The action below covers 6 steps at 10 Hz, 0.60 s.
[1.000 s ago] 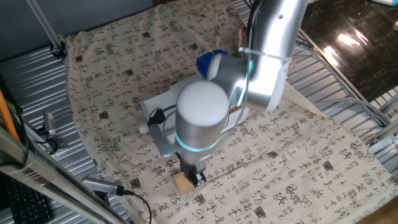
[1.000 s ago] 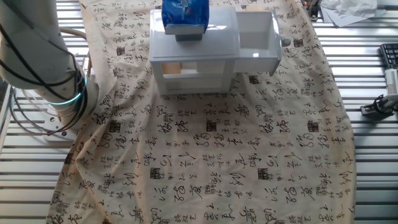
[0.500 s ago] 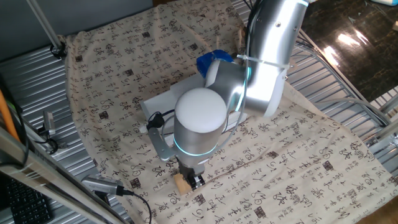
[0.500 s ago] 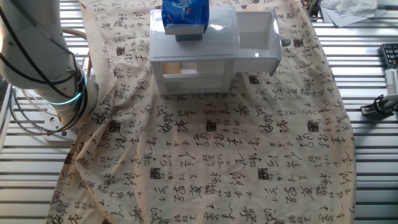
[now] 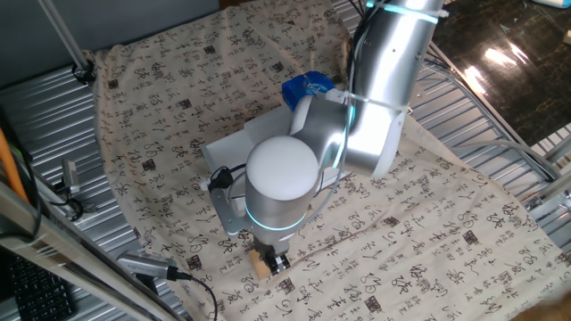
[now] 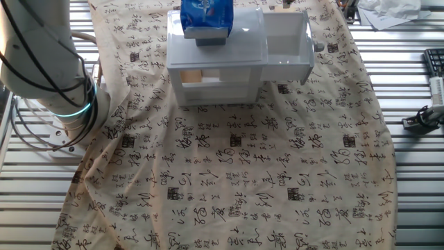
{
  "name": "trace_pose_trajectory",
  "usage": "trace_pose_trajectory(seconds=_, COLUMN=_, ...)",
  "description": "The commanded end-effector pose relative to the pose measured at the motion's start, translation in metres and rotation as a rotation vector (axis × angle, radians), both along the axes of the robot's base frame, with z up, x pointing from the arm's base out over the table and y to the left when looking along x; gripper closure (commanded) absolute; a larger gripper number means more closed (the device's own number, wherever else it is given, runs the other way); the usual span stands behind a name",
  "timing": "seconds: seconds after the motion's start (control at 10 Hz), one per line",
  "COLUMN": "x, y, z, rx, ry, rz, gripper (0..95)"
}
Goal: Put things in the drawer
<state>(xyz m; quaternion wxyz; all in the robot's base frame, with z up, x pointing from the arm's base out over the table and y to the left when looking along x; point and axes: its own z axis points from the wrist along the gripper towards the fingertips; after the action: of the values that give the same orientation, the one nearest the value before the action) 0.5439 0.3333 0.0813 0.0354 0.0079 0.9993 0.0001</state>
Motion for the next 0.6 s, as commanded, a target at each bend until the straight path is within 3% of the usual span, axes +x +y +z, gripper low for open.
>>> trace_pose_trajectory(seconds=0.1, x=0.0018, y=-0.0011, z=-0.0045, rx=-0.002, ry=-0.002, rz=-0.006, gripper=95.0)
trace_pose_trajectory(seconds=0.6, x=0.0039, y=-0.0017, z=-0.0082, rx=-0.01, ry=0.0, rz=-0.008, gripper=95.0)
